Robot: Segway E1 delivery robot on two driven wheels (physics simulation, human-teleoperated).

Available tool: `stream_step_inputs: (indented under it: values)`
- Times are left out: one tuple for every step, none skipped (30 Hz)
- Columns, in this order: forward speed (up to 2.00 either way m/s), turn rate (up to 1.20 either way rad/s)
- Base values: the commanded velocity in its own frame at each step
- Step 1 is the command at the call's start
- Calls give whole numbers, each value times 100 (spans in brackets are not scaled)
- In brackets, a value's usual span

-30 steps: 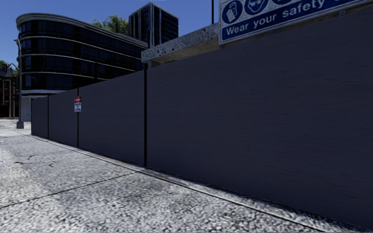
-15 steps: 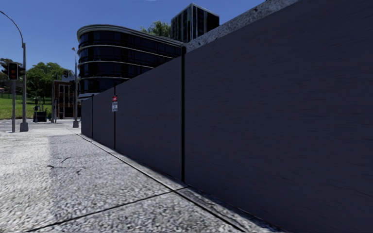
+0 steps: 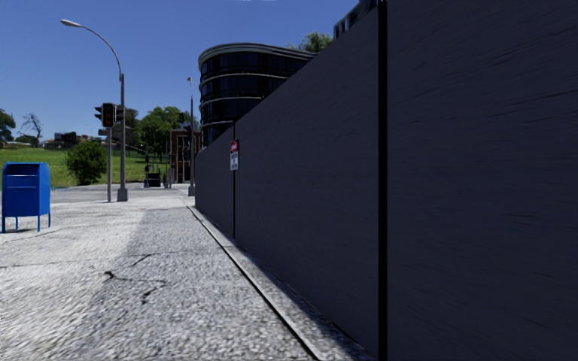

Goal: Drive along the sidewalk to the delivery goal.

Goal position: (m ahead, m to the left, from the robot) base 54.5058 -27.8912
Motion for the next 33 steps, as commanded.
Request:
stream_step_inputs:
  values:
    - [176,70]
    - [166,70]
    - [164,70]
    - [164,70]
    - [158,70]
    - [144,70]
    - [137,70]
    - [137,70]
    - [135,70]
    - [135,70]
    - [135,70]
    - [134,70]
    - [134,70]
    - [134,70]
    - [134,70]
    - [134,62]
    - [136,50]
    - [158,40]
    - [158,40]
    - [200,33]
    - [200,21]
    - [200,0]
    - [200,0]
    - [200,0]
    - [200,0]
    - [200,0]
    - [200,0]
    - [200,0]
    - [200,0]
    - [200,0]
    - [200,0]
    - [200,0]
    - [200,0]
